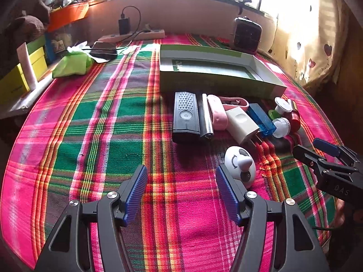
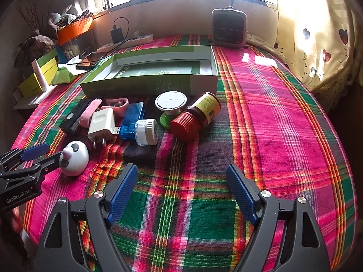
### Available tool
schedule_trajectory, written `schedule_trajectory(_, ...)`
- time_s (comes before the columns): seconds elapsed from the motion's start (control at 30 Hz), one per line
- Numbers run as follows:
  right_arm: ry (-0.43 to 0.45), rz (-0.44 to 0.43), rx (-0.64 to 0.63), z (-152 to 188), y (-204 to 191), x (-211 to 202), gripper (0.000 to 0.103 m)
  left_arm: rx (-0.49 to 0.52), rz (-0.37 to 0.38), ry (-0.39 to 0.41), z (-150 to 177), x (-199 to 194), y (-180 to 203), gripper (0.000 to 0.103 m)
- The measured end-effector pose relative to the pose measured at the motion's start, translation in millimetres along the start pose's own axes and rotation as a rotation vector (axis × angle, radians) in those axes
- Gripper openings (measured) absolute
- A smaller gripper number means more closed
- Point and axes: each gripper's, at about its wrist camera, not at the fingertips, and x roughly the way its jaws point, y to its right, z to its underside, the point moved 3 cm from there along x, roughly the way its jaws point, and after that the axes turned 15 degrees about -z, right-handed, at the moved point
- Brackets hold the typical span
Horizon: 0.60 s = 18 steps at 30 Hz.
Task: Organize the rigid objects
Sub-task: 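Grasp the black remote with the left tool while the right tool grasps the red-capped jar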
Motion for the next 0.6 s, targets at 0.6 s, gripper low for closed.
schedule_trajectory(0.6,0.035,0.05,0.107,-41.5,30.0,10.8,0.081,-0.005,0.022,-0.036,-44.0,22.9,-6.2,0.062)
